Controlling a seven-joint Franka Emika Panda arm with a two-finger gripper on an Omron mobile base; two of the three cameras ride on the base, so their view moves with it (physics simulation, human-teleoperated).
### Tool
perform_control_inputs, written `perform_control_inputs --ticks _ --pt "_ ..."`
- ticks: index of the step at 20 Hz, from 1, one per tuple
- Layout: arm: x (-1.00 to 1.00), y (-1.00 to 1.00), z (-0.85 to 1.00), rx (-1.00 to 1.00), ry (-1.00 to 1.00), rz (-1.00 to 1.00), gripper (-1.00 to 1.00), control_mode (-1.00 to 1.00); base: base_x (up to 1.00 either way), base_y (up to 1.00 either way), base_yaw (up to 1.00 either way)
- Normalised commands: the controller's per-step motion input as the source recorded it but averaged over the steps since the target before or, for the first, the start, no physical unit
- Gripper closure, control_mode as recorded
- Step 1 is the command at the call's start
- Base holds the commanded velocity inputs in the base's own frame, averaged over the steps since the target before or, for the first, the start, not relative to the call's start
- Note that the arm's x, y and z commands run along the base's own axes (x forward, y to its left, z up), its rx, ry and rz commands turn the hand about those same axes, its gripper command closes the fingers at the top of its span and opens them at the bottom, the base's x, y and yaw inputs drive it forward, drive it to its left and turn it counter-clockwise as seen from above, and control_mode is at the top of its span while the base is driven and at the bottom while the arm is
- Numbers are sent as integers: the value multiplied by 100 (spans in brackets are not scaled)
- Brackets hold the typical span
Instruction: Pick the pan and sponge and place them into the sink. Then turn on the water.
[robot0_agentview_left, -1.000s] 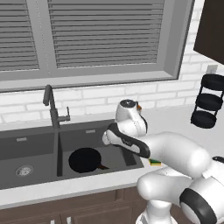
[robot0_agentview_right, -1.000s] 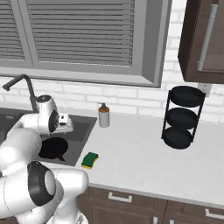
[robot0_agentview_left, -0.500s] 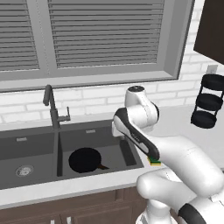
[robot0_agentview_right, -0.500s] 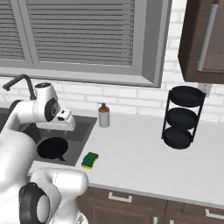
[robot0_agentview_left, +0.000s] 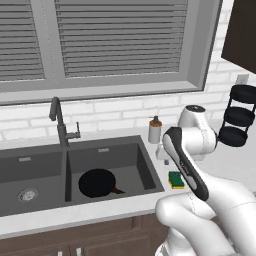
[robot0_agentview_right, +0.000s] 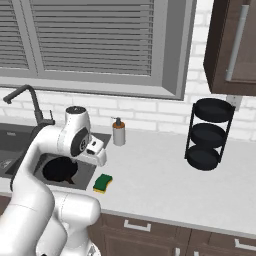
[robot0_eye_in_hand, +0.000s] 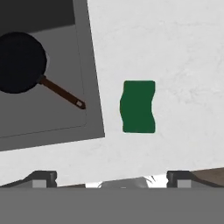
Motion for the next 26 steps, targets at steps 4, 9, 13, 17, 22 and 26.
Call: perform_control_inputs --ticks 4,9,13,17,22,26 --pt "0 -34 -24 1 0 0 -100 -100 0 0 0" --pt "0 -14 -10 0 2 0 -100 -100 0 0 0" --pt "3 -7 -4 0 7 0 -100 -100 0 0 0" --pt "21 -15 -15 0 1 0 -100 -100 0 0 0" --pt "31 -23 -28 0 0 0 -100 -100 0 0 0" --pt "39 -9 -31 0 6 0 -100 -100 0 0 0"
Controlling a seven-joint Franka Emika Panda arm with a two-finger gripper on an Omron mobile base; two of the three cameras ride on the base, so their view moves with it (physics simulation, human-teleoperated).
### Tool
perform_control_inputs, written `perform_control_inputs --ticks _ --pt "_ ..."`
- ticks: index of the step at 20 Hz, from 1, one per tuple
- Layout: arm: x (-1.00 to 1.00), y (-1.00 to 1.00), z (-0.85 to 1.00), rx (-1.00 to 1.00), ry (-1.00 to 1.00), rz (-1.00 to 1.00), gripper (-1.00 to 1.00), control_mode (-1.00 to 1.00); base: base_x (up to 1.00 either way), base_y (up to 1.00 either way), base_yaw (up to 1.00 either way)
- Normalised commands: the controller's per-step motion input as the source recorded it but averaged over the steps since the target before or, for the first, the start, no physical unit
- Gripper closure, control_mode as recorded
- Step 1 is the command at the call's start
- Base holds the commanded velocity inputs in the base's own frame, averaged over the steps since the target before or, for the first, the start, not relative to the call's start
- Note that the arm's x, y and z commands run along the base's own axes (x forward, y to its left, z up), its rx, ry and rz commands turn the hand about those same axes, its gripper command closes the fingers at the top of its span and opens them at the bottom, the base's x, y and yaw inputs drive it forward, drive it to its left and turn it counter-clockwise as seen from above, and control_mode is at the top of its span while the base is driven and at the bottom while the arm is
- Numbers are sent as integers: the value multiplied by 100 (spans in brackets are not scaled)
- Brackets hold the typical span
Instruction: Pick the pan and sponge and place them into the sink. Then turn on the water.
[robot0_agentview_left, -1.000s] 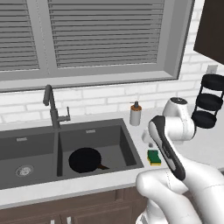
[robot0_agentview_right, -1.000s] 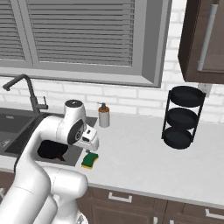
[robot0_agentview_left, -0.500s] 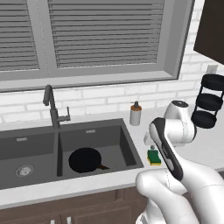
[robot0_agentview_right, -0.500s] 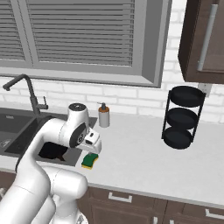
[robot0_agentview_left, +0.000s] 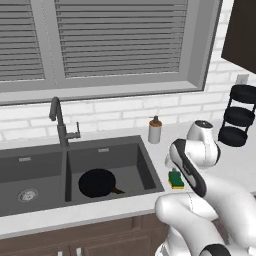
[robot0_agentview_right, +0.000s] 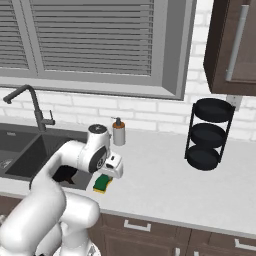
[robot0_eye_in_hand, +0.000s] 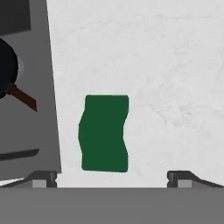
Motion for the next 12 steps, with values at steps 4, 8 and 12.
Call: perform_control_inputs --ticks 4,8,12 --pt "17 0 -32 0 11 0 -100 -100 0 0 0" --pt "0 1 -25 0 5 0 -100 -100 0 0 0" --pt "2 1 -22 0 3 0 -100 -100 0 0 0"
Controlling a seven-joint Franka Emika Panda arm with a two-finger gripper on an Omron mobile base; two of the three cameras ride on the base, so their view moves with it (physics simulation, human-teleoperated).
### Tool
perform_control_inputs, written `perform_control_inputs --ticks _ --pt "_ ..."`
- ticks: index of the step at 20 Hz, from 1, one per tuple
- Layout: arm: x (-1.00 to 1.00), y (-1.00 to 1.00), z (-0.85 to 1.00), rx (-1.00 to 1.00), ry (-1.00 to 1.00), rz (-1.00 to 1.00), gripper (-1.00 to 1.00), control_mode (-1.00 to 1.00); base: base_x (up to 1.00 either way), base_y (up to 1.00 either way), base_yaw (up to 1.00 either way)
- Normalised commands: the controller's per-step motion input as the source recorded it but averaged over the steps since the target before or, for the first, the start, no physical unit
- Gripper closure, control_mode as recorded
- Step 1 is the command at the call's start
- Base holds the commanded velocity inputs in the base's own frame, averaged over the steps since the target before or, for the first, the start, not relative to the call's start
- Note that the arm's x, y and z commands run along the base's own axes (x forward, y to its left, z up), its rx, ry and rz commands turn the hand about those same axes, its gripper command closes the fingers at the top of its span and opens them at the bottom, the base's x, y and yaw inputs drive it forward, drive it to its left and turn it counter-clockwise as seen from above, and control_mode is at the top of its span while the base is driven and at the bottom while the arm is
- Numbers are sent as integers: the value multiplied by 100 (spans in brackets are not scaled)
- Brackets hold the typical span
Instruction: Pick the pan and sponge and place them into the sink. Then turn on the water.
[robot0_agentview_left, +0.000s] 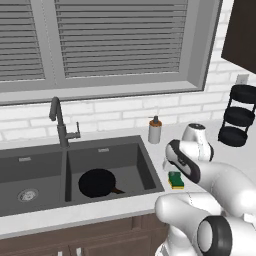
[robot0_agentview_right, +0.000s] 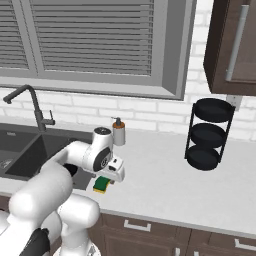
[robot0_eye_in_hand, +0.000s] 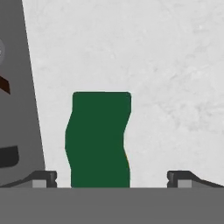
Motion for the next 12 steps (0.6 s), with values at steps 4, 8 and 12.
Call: perform_control_inputs --ticks 4,8,12 --pt "1 14 -15 0 0 0 -100 -100 0 0 0" --pt "4 21 -13 0 0 0 -100 -100 0 0 0" --pt "5 2 -15 0 0 0 -100 -100 0 0 0"
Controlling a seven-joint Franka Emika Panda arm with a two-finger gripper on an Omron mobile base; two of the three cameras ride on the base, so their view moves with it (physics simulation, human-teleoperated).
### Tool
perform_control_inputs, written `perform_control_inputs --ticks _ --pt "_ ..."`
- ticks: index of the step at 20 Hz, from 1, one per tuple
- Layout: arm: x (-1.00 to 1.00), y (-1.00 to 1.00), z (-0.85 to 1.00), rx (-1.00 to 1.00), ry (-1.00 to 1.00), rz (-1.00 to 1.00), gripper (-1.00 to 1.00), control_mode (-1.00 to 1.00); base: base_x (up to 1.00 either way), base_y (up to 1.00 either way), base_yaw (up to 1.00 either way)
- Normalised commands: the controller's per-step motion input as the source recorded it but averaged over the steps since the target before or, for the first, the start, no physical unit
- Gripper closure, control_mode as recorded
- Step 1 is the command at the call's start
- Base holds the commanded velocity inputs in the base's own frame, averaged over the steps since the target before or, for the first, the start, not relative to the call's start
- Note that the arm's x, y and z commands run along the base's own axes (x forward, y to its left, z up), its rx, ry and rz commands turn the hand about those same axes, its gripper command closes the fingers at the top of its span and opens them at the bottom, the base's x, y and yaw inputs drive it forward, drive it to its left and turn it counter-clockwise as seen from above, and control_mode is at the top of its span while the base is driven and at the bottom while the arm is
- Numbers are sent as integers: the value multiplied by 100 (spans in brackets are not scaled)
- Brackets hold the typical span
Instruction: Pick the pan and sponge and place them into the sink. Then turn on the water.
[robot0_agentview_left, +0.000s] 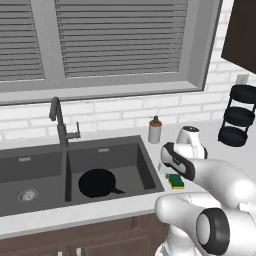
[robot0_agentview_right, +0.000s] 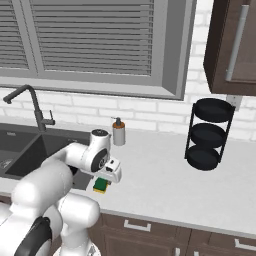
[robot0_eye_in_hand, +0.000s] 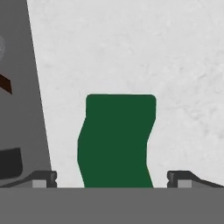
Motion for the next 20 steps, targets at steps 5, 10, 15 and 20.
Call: perform_control_inputs --ticks 5,10,15,20 --pt "4 0 -20 0 0 0 -100 -100 0 0 0" --pt "3 0 -23 0 0 0 -100 -100 0 0 0" --pt "0 0 -25 0 0 0 -100 -100 0 0 0" --pt "0 0 -21 0 0 0 -100 -100 0 0 0"
